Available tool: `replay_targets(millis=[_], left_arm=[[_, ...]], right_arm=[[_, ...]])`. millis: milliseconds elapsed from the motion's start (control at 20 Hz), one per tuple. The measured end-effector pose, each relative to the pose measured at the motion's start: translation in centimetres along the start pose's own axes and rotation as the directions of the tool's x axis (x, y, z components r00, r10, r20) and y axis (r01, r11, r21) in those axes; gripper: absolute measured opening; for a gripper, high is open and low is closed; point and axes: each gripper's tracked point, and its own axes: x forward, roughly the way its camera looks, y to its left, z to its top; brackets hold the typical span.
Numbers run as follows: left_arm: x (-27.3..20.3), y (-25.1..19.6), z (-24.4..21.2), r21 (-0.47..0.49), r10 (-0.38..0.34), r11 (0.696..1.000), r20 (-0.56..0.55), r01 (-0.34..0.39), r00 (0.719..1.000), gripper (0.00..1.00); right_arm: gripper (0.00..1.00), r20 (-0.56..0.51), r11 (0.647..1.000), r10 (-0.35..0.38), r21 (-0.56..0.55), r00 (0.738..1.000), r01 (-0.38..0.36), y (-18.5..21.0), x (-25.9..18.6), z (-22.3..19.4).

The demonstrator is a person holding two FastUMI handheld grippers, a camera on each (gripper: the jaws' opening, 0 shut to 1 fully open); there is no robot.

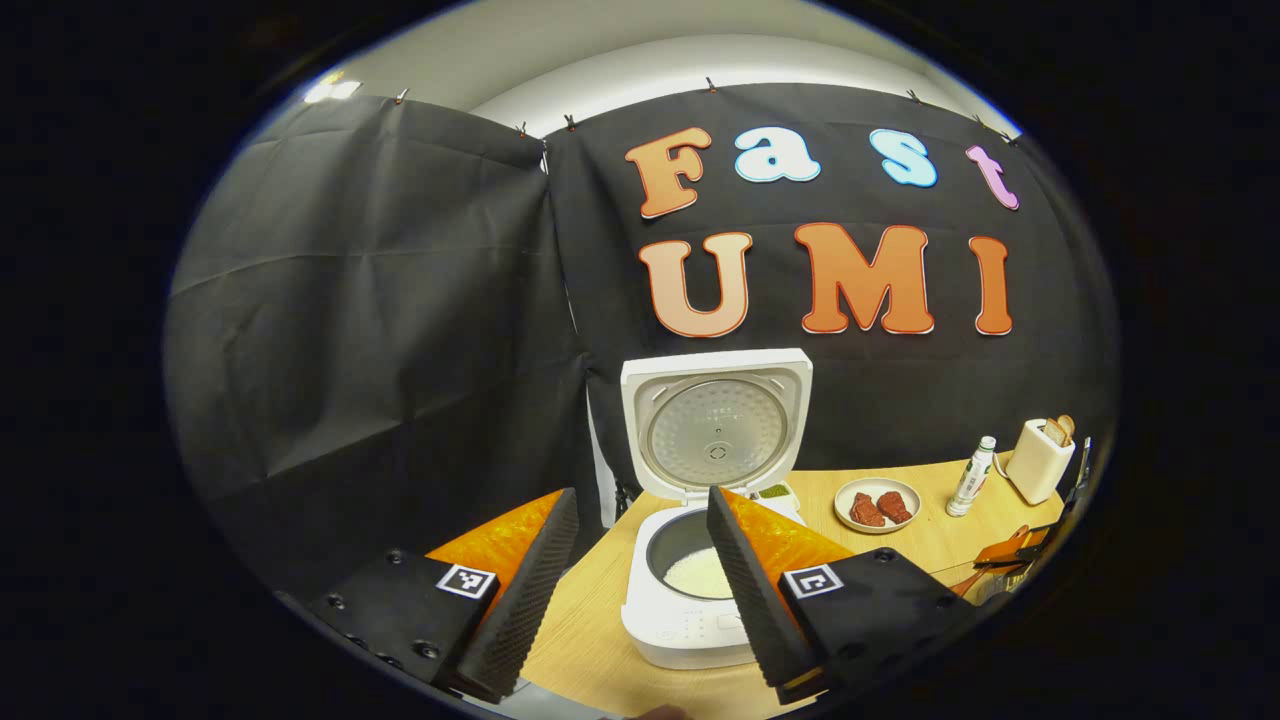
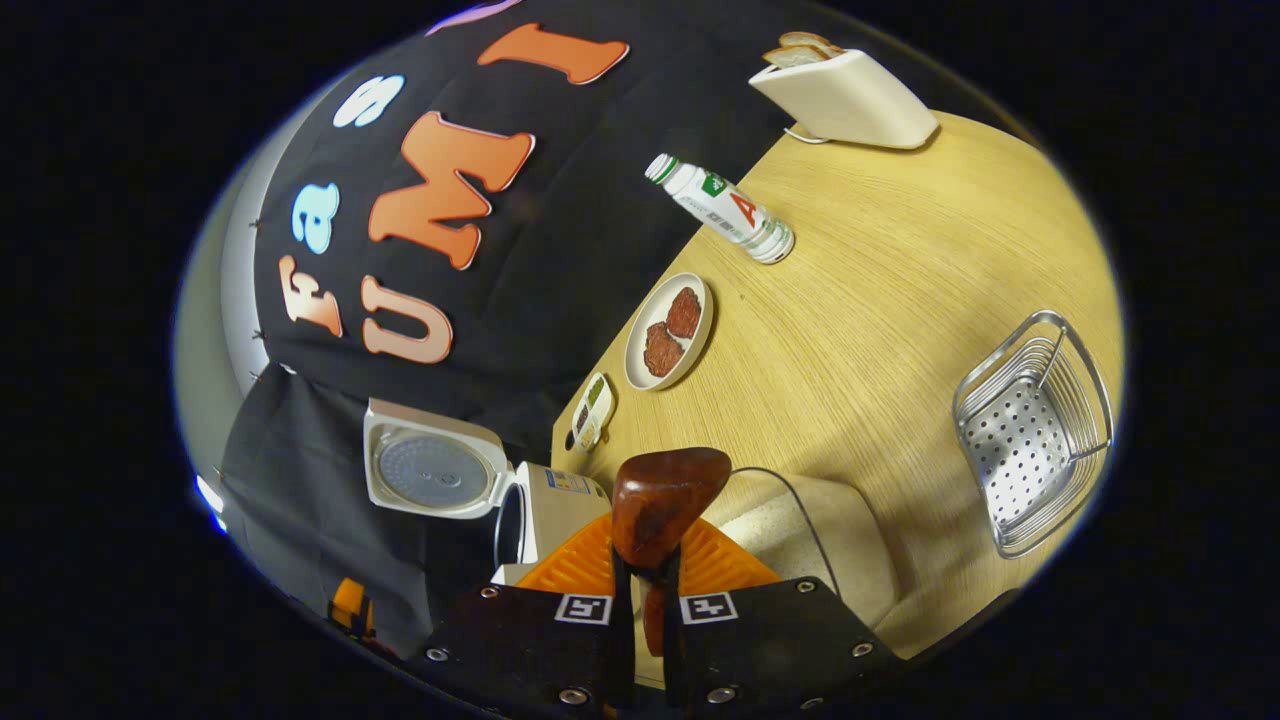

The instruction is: Close the left gripper, press the button to open the rice cooker; take a wooden spoon from the chopstick holder with the right hand, scoop a spoonful of rice and pour it into the rice cooker, then put the wooden spoon back into the chopstick holder.

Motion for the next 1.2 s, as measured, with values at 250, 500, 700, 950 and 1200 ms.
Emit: replay_targets(millis=[250, 500, 700, 950, 1200], left_arm=[[0.2, -0.6, 0.0, -0.024, -0.003, 1.000, 0.001, 0.003, 1.000, 0.89], [0.5, -0.9, 0.2, -0.047, -0.009, 0.999, 0.006, 0.009, 1.000, 0.89], [0.7, 0.5, -0.1, -0.054, 0.014, 0.998, 0.016, -0.014, 1.000, 0.89], [0.3, 4.3, -1.3, -0.074, 0.082, 0.994, 0.015, -0.081, 0.997, 0.89], [0.5, 8.9, -2.9, -0.106, 0.154, 0.982, -0.003, -0.154, 0.988, 0.89]], right_arm=[[0.11, 0.054, 0.982, 0.087, 0.163, 0.995, -0.094, 1.6, -1.7, 2.9], [0.11, 0.082, 0.936, 0.195, 0.281, 0.977, -0.211, 6.0, -1.9, 4.4], [0.11, 0.083, 0.903, 0.261, 0.331, 0.962, -0.274, 11.0, -0.3, 5.1], [0.11, 0.050, 0.914, 0.297, 0.274, 0.954, -0.299, 18.5, 3.5, 4.0], [0.11, -0.009, 0.946, 0.286, 0.161, 0.958, -0.281, 25.0, 8.3, 0.7]])
